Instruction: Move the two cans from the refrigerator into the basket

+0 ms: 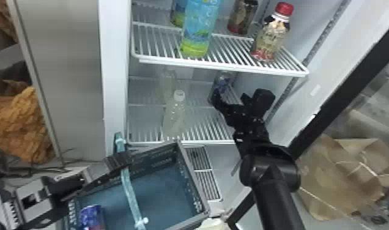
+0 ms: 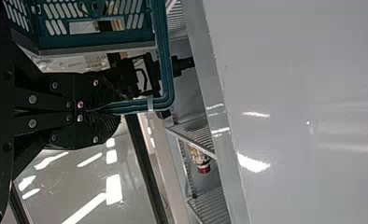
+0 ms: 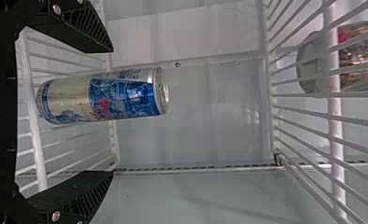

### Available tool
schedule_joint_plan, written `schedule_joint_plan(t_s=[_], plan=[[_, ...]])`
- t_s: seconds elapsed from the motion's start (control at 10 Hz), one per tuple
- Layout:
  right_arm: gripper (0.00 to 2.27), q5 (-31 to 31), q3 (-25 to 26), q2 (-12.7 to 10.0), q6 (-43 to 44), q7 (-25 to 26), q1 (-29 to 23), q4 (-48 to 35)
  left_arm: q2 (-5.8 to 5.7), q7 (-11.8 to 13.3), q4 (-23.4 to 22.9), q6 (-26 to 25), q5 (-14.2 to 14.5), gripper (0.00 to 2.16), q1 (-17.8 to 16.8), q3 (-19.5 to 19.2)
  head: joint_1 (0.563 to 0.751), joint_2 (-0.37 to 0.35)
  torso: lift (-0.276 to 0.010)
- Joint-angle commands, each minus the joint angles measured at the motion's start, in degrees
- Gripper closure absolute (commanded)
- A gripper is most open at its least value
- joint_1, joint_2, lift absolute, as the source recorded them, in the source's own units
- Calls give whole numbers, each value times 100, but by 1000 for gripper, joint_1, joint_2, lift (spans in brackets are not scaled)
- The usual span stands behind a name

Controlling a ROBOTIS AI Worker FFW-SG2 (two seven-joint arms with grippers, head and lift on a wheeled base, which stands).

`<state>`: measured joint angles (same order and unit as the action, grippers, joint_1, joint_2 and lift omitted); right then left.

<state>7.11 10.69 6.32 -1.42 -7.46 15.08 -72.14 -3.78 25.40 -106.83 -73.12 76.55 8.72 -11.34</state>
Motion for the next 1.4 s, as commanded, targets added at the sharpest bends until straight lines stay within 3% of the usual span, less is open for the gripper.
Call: schedule_joint_plan(t_s=[0.0,0.5,0.9,1.3], plan=[[107,-83,-30,1,-139,43,123,147,0,0,17,0,0,1210,14,-9,695,-332,-219],[105,-403,-235,10,-181,210,869,963,-9,0,59,0,0,1210,0,3,694,-310,-219],[105,-757,-292,45,-308,333,1333,1568,-9,0,115,0,0,1210,-70,14,682,-312,-219],[114,-848,-315,71,-406,439,1544,1933,-9,0,171,14,0,1210,-113,26,680,-311,-219]])
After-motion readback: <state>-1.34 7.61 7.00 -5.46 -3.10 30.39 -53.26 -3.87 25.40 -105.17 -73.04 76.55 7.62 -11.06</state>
